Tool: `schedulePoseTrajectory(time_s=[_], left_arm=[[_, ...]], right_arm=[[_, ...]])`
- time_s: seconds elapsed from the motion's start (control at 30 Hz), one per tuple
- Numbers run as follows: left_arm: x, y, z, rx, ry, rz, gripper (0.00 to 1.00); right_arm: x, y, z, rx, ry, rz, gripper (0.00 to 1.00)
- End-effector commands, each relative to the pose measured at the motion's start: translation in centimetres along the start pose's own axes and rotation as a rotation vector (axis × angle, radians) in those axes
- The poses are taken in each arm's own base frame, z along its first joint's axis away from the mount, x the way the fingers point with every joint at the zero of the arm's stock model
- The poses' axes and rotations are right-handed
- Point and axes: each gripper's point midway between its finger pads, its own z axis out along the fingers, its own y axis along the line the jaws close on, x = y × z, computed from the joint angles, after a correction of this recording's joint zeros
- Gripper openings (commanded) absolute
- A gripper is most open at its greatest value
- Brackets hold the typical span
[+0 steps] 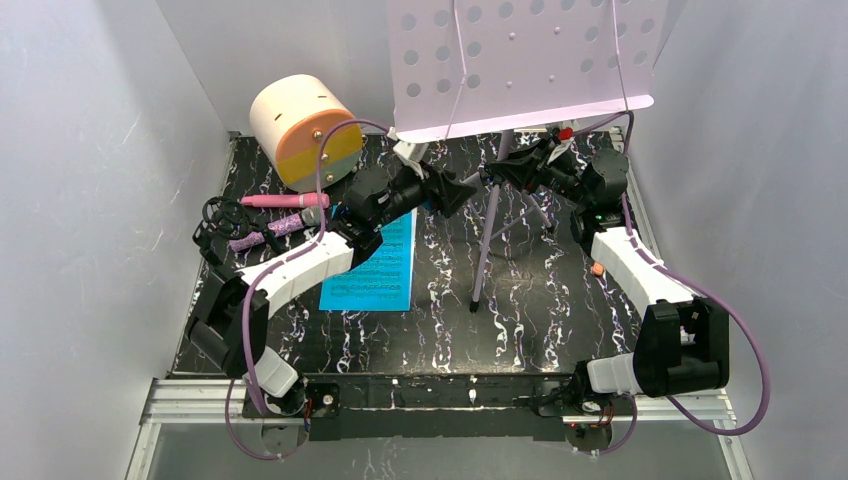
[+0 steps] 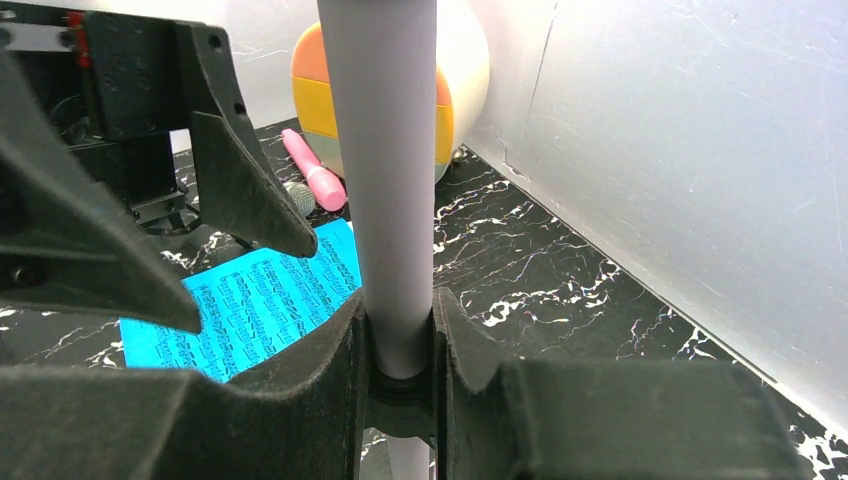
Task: Pack up the instrument practice props
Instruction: Unscrew the knob on the music stand.
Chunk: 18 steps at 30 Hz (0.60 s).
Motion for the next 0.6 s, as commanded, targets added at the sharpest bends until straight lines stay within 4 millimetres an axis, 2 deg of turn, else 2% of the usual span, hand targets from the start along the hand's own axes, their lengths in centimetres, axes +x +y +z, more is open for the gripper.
schedulePoseTrajectory(time_s=[0.0,0.2,0.3,0.57], left_arm=[[-0.9,-2.1,-0.6,0.180,-0.060,0.461,0.67],[-0.4,-3.4,-0.6,0.310,-0.139,0.941,0.71],[-0.4,-3.5,-0.4,0.311,-0.166,1.112,0.75],[-1.1,-3.9,0.8,0.310,-0.190,1.155,0.78]], right_arm=[[3.1,-1.0,-0.3,0.052,0.092,0.134,0.01],[3.0,-0.9,-0.4,0.051,0.092,0.130,0.01],[3.1,-0.9,-0.4,0.049,0.094,0.132,0.01],[3.3,-1.0,-0.3,0.050,0.098,0.133,0.01]])
